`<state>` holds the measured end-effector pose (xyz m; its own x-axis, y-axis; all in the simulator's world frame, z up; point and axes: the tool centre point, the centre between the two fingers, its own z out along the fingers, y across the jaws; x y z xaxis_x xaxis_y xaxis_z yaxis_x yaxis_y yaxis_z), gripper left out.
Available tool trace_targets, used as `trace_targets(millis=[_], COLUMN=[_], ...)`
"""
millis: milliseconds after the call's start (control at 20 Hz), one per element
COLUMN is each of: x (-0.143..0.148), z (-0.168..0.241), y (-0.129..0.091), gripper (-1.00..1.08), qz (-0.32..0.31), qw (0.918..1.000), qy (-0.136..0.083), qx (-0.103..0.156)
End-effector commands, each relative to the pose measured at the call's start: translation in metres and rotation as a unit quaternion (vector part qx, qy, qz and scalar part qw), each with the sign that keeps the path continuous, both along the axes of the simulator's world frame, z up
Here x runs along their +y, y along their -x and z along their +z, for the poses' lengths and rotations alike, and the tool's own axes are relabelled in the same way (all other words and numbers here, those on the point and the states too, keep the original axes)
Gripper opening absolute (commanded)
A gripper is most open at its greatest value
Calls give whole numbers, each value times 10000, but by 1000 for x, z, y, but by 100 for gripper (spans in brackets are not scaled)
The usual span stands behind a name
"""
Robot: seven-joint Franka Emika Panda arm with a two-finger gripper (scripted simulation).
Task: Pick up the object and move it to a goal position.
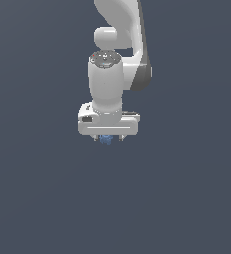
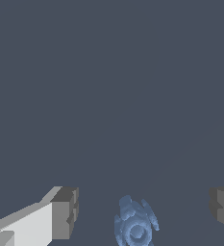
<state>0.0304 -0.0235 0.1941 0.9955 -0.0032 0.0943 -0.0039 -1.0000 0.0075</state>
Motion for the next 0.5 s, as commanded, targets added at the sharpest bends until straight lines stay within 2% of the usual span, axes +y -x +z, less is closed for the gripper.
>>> trace_targets(millis=[0, 450], x=[0, -9], z=[0, 14], y=[0, -6], gripper=[100, 100], qz=[0, 118], qw=[10000, 9999], qy=[0, 11], qx=[0, -101])
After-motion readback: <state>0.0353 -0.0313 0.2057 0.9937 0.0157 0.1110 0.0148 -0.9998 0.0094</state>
